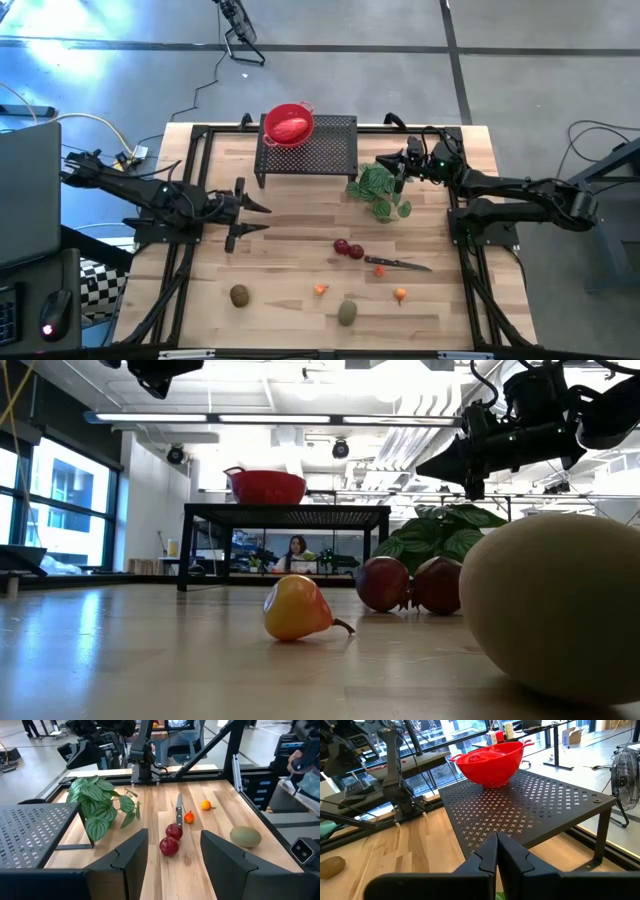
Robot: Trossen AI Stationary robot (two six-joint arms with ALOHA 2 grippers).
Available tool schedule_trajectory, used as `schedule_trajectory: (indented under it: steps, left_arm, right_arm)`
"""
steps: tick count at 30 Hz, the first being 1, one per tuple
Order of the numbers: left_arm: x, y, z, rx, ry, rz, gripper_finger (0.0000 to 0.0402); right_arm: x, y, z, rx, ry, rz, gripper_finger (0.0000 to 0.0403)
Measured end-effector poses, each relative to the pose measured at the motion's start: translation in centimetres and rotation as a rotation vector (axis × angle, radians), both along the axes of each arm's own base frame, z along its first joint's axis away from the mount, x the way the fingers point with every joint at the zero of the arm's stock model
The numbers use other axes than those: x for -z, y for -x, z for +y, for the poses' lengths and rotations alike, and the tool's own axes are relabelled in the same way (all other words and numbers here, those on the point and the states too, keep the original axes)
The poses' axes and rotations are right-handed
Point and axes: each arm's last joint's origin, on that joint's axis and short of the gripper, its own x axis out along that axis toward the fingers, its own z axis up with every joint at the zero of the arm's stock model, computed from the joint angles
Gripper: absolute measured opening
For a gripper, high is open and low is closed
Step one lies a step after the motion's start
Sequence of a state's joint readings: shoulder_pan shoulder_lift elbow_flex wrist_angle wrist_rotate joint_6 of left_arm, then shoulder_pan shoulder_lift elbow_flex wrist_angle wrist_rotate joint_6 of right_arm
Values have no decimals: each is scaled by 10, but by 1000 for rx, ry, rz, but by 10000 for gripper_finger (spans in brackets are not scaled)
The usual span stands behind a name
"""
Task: Pick & Place Fruit
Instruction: Put the left red pomegranate in the red strainer bowl on the shelf
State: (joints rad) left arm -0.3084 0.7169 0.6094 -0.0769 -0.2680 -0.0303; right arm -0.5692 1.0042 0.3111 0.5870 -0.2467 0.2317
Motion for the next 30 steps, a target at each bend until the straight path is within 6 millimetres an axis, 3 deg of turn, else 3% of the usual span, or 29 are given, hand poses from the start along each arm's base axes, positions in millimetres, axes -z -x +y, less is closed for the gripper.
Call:
schedule_trajectory:
  steps: [30]
  left_arm:
    - [4,0,0,4,-11,39,175]
  right_arm:
    - [0,0,1,-48,20,8,3]
